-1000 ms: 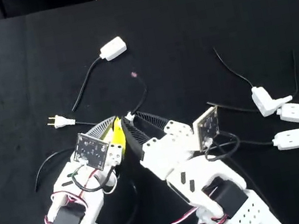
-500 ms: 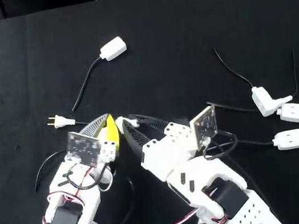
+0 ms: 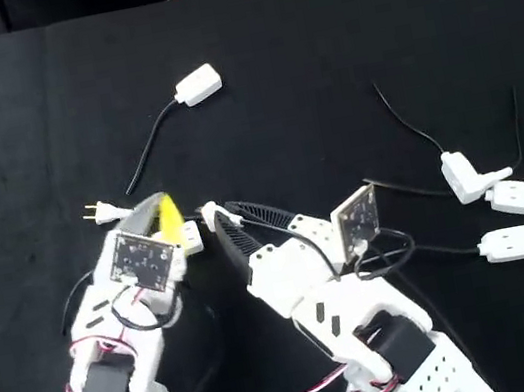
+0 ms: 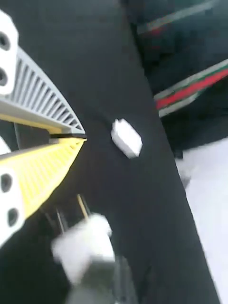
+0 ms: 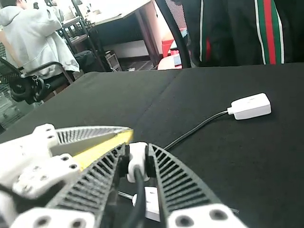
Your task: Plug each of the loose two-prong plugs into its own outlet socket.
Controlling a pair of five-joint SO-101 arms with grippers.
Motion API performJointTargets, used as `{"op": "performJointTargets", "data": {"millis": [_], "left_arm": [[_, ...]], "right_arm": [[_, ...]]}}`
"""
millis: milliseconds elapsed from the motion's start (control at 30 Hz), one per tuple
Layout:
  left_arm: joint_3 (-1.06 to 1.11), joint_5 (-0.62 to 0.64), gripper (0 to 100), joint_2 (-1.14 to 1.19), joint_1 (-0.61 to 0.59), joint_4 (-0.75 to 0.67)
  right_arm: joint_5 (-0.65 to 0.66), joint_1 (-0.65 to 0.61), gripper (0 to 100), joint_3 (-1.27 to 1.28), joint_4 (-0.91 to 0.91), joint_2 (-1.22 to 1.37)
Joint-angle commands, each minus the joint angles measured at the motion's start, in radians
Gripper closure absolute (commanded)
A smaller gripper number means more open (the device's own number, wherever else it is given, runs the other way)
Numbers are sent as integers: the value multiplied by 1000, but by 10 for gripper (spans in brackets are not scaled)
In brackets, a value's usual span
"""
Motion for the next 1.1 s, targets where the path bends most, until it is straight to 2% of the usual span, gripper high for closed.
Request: {"op": "performJointTargets", "data": {"millis": [0, 133, 233, 400, 600, 733, 867, 1067], "left_arm": [[-21, -64, 970, -5, -162, 97], [-79, -68, 970, -5, -357, 284], [-96, -69, 970, -5, -495, 384], [-24, -68, 970, -5, -685, 402], [19, -68, 970, -5, -780, 422], [19, -68, 970, -5, -788, 483], [21, -69, 970, -5, -789, 520], [21, -69, 970, -5, -834, 525]], "right_arm": [[48, -11, 986, -2, -17, -148], [92, -15, 986, 77, -92, -147], [97, -38, 986, 91, -75, -136], [92, -38, 986, 53, -118, -1], [28, -32, 986, -170, -210, 449], [-28, -32, 986, -398, -232, 865], [-29, -32, 986, -572, -232, 1237], [-26, 2, 986, -742, -224, 1544]]}}
